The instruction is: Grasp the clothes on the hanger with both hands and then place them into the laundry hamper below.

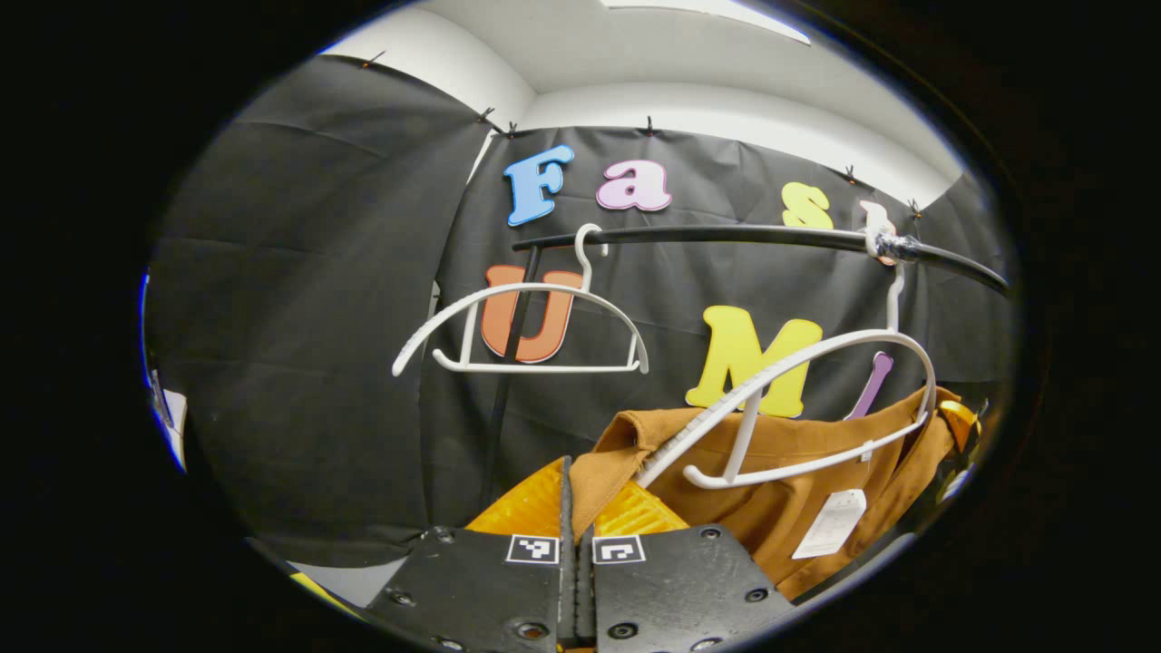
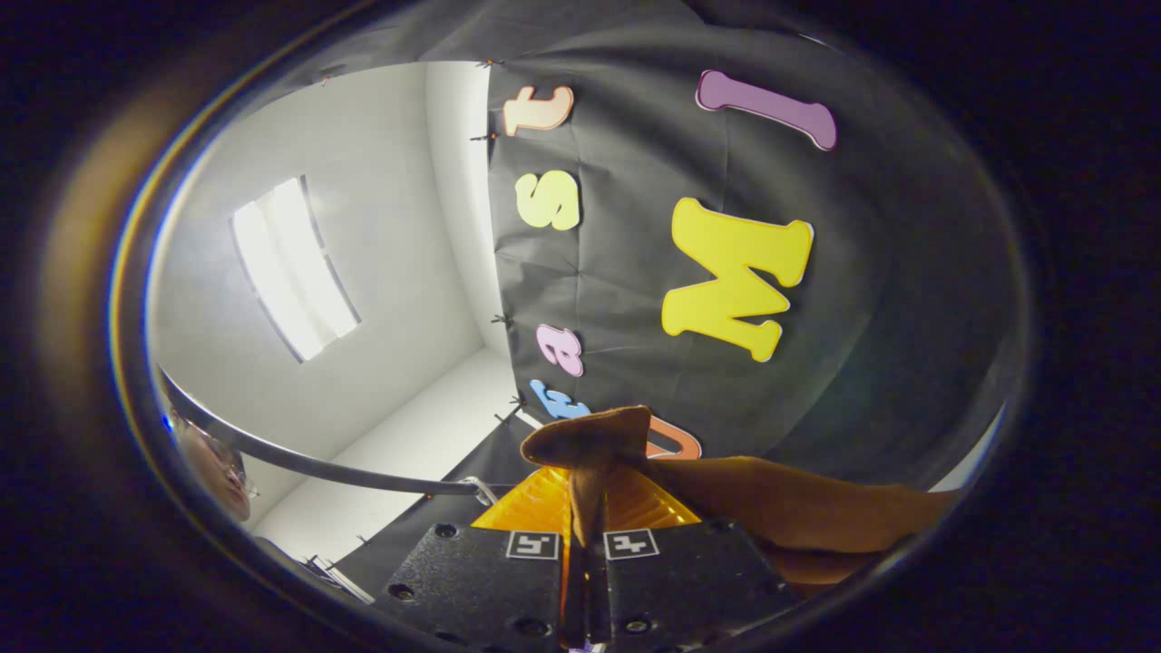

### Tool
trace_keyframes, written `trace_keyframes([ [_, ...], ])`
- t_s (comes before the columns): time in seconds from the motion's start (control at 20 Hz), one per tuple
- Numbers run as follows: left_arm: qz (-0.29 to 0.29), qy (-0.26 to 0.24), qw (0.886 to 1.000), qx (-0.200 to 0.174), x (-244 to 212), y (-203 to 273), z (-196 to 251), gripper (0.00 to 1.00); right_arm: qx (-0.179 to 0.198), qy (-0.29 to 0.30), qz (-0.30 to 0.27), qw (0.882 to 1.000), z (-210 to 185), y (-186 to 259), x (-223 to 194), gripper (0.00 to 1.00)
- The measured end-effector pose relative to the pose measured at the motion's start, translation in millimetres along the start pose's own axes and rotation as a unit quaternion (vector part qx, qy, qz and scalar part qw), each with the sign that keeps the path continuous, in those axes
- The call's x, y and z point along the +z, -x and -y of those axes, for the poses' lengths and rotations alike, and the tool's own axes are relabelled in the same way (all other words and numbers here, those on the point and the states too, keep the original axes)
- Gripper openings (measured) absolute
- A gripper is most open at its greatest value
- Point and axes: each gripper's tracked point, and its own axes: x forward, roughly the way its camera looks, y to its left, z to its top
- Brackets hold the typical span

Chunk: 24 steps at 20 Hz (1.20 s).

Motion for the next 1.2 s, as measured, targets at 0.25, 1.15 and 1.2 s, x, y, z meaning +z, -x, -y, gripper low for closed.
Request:
trace_keyframes([
  [0.25, -0.029, 0.015, 0.999, -0.004, -23.4, -4.0, 7.8, 0.04, -0.102, -0.008, 0.015, 0.995, 59.6, 13.0, 3.1, 0.04],
  [1.15, -0.089, -0.02, 0.994, -0.065, -64.3, 32.0, 54.2, 0.04, -0.113, 0.029, -0.156, 0.981, 34.8, 7.6, -152.1, 0.04],
  [1.2, -0.091, -0.016, 0.993, -0.077, -61.6, 35.2, 64.4, 0.0, -0.106, 0.033, -0.169, 0.979, 25.4, 5.3, -166.0, 0.05],
])
